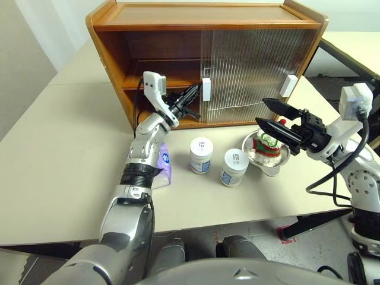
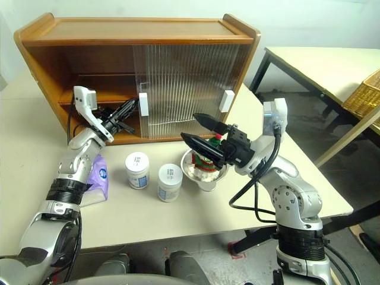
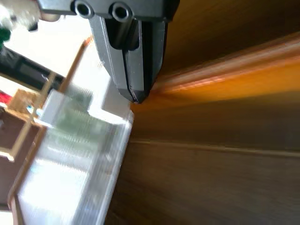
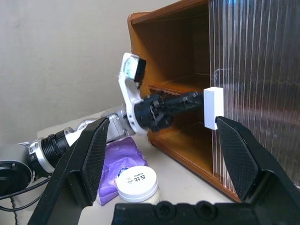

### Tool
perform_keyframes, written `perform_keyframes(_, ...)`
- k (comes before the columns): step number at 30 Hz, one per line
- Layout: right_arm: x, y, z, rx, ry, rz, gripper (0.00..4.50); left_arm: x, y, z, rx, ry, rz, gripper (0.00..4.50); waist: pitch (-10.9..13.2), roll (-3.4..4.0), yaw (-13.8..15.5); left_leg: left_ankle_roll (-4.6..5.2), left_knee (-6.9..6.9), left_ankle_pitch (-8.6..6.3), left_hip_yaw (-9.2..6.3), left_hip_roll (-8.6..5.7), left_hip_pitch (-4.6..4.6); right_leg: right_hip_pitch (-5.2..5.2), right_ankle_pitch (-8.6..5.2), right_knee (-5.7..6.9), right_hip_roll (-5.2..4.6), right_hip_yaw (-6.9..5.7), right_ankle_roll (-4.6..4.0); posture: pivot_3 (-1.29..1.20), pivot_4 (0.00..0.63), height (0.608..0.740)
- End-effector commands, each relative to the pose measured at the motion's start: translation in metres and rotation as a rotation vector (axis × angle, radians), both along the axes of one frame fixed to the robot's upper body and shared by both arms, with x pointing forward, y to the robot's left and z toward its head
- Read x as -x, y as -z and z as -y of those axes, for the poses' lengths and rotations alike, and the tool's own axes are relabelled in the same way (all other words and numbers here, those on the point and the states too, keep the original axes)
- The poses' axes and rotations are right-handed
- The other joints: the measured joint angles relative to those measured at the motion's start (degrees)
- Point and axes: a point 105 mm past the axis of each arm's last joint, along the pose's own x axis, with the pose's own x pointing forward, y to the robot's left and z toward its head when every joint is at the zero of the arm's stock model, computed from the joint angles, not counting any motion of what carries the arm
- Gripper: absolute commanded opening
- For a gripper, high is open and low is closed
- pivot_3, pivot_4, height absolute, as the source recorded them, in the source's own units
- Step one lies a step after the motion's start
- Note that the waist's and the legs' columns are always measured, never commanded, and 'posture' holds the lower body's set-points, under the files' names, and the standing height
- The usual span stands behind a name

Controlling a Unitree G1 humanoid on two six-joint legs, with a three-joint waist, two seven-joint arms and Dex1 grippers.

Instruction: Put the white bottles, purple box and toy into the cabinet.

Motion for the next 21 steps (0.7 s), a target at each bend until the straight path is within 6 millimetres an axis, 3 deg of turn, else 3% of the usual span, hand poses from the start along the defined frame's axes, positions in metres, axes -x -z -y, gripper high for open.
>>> perform_keyframes(1, -0.001, -0.001, -0.001, 0.008, -0.009, 0.008, 4.5, 0.009, -0.015, -0.015, 0.02, -0.037, 0.048, 0.64, 0.0, 0.02, 0.0, 0.0, 0.0, 0.0, 0.01, -0.01, 0.0, 0.0, 0.0, 0.0, 0.02, 0.0, 0.0, -0.15, 0.014, 0.74)
perform_keyframes(6, -0.005, 0.0, -0.005, 0.006, -0.033, 0.005, 4.5, 0.029, -0.025, -0.03, -0.001, -0.064, 0.07, 2.3, 0.0, 0.03, 0.1, 0.03, 0.02, 0.03, 0.07, -0.22, 0.03, 0.03, 0.0, 0.0, 0.1, -0.01, 0.0, -0.12, 0.015, 0.74)
perform_keyframes(12, -0.009, 0.001, -0.008, 0.009, -0.063, 0.003, 4.5, 0.06, -0.012, -0.052, -0.053, -0.111, -0.003, 4.48, 0.0, 0.05, 0.7, 0.08, 0.01, 0.08, 0.07, -0.21, 0.1, 0.07, -0.17, 0.01, 0.06, 0.02, -0.47, -0.09, 0.017, 0.74)
perform_keyframes(15, -0.01, 0.001, -0.009, 0.01, -0.073, 0.003, 4.5, 0.075, -0.001, -0.065, -0.088, -0.136, -0.051, 4.48, 0.0, 0.06, 1.1, 0.06, 0.01, 0.11, 0.07, -0.1, 0.16, 0.09, -0.17, 0.03, 0.05, 0.03, -0.64, -0.09, 0.017, 0.74)
perform_keyframes(21, -0.013, 0.003, -0.01, 0.01, -0.093, -0.002, 4.5, 0.127, 0.027, -0.1, -0.171, -0.148, -0.15, 4.48, -0.1, 0.1, 1.4, -0.11, -0.07, 0.05, 0.04, 0.13, 0.25, 0.0, -0.16, 0.07, 0.05, 0.06, -1.02, -0.07, 0.018, 0.74)
